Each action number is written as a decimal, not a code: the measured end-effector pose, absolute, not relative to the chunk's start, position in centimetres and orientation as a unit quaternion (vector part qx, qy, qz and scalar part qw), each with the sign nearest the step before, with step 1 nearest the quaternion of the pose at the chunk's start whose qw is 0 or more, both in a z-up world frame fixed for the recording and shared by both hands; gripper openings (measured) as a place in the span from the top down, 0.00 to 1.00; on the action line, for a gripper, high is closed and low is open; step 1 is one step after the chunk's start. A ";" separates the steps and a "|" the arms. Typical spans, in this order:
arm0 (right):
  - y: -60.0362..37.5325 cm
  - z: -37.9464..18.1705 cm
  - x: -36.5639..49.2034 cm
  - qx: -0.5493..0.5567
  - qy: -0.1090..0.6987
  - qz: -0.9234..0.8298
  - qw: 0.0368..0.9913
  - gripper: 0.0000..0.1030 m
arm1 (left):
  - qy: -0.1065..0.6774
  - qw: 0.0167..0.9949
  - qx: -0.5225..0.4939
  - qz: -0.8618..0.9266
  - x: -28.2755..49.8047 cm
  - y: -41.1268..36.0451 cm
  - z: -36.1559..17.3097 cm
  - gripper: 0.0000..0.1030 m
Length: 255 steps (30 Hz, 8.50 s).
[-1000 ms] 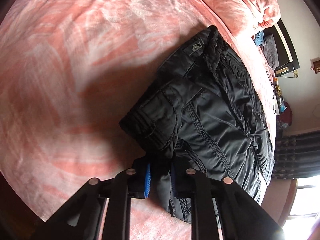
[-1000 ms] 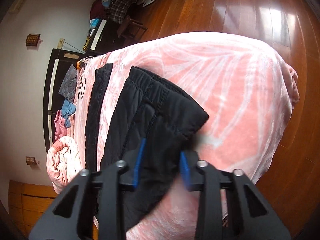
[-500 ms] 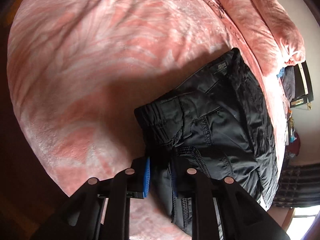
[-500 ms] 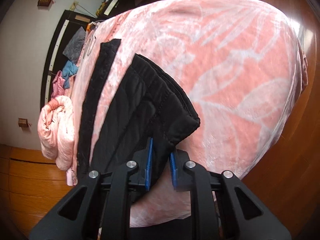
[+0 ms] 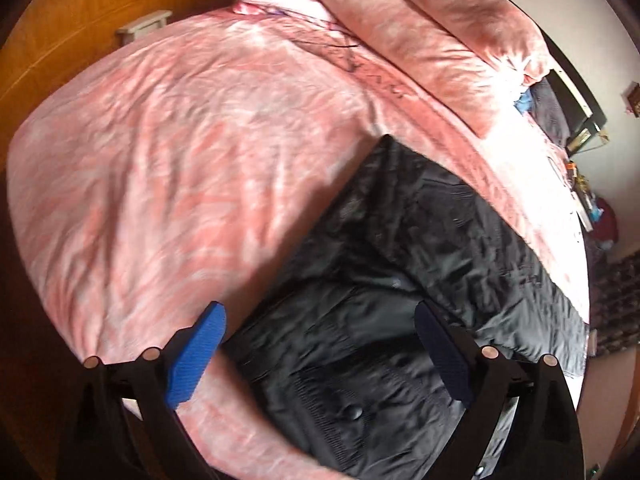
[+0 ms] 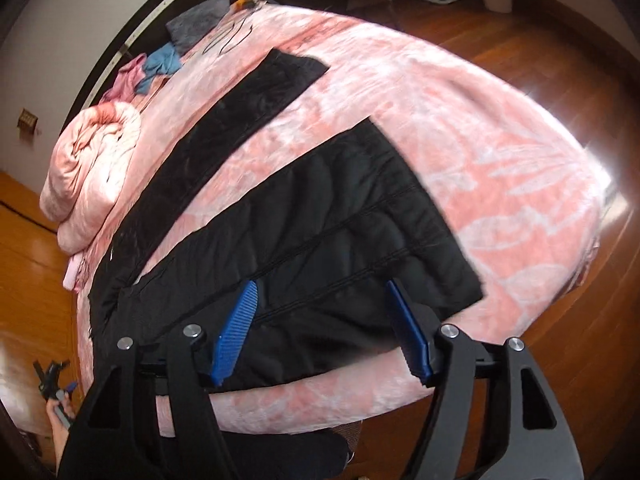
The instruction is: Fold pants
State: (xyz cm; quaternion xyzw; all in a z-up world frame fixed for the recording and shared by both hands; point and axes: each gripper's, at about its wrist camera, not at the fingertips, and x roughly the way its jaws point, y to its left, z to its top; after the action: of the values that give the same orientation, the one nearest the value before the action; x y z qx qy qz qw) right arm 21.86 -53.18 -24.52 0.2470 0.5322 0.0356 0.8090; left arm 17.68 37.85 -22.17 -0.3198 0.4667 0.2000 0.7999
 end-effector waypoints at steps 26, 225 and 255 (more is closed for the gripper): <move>-51.6 -21.6 49.4 0.219 0.554 0.129 0.793 0.18 | 0.597 0.772 -0.216 0.041 42.2 39.4 -31.1 0.43; -57.6 -27.5 18.7 0.354 0.499 0.000 0.791 0.55 | 0.508 0.832 -0.097 0.202 14.0 28.3 -26.3 0.04; -63.8 -33.5 15.4 0.590 0.341 0.055 0.730 0.33 | 0.563 0.772 -0.213 0.204 14.1 30.4 -30.8 0.03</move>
State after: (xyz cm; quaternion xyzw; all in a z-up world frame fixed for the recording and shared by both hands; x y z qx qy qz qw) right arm 15.36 -63.79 -33.53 0.5903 0.3409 0.0553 0.7296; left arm 14.10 30.42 -30.77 -0.2131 0.5630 0.2043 0.7719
